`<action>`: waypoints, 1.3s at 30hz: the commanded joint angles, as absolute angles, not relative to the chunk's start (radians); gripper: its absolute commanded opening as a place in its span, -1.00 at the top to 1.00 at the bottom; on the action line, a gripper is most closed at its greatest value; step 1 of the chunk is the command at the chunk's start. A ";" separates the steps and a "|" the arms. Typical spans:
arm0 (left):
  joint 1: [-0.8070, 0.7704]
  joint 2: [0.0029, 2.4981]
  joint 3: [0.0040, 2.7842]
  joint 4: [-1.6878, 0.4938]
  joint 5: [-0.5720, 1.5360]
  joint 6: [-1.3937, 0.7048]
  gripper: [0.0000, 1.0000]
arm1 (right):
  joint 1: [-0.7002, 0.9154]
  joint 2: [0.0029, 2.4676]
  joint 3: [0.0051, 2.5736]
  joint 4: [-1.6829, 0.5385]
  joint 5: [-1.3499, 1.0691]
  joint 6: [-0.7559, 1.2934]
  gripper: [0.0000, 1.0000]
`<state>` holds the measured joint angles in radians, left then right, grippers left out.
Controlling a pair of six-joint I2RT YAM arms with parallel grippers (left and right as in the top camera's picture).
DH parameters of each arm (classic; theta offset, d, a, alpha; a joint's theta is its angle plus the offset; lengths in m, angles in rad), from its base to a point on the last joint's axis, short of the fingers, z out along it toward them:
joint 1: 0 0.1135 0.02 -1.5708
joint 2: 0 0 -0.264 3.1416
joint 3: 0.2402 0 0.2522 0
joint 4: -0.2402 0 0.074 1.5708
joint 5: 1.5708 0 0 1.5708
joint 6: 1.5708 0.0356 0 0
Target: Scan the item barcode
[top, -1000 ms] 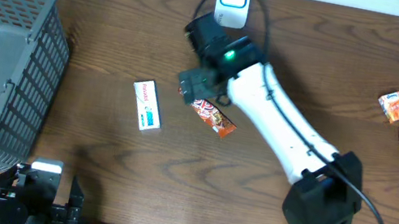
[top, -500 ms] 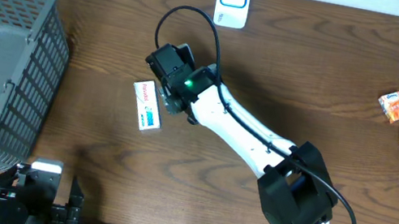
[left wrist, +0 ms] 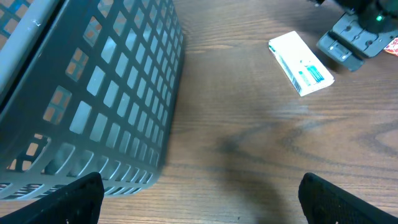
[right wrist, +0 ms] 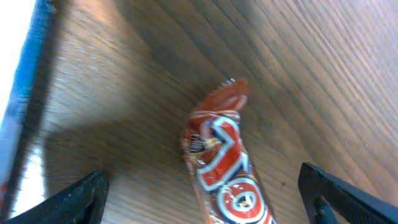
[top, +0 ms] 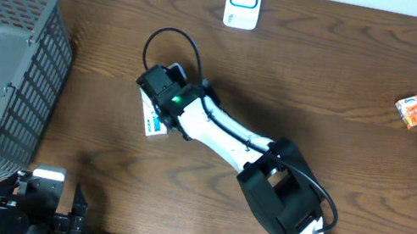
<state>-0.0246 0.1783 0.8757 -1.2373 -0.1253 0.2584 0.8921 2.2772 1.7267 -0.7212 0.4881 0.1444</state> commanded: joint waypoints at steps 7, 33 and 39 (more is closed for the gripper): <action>-0.030 0.173 0.881 -1.238 -0.120 0.257 -0.98 | 0.894 2.335 1.731 -0.713 0.549 0.122 -0.69; -0.030 0.173 0.881 -1.238 -0.120 0.257 -0.98 | 0.847 2.342 1.718 -0.653 0.428 0.126 -0.27; -0.030 0.173 0.881 -1.238 -0.120 0.257 -0.98 | 0.843 2.342 1.681 -0.640 0.387 0.126 -0.19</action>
<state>-0.0246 0.1783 0.8753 -1.2377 -0.1253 0.2584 0.8539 2.3001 1.7214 -0.6361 0.4389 0.1249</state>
